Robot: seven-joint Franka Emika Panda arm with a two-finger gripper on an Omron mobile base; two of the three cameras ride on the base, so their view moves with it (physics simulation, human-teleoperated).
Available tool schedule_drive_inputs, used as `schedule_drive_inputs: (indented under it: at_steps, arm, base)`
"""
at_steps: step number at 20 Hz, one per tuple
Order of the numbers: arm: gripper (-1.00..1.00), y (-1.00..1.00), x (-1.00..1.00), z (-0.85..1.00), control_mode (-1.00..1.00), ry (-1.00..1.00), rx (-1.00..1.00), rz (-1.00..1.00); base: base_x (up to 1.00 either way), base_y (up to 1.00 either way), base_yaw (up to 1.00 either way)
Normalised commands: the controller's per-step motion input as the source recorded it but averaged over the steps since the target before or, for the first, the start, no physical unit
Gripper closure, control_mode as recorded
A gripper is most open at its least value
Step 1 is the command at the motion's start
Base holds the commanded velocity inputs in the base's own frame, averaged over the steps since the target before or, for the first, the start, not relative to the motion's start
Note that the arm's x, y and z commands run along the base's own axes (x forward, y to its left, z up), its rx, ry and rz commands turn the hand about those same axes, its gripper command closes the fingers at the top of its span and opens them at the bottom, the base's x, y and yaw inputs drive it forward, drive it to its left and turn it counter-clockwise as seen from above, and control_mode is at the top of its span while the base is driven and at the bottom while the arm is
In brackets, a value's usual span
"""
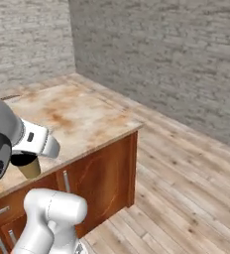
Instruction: Move the drinks to the dining counter.
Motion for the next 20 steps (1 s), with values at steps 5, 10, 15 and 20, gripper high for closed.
schedule_drive_inputs:
  at_steps: [5, 10, 15, 20]
  arm:
    - [1.00, 0.00, 0.00, 0.00, 1.00, 0.00, 0.00, 0.00]
    - [1.00, 0.00, 0.00, 0.00, 1.00, 0.00, 0.00, 0.00]
    - [1.00, 0.00, 0.00, 0.00, 1.00, 0.00, 0.00, 0.00]
    - [1.00, 0.00, 0.00, 0.00, 1.00, 0.00, 0.00, 0.00]
  base:
    - [0.69, 0.06, 0.76]
    - [0.51, 0.03, 0.83]
    - [0.49, 0.01, 0.85]
    - [0.89, 0.30, 0.37]
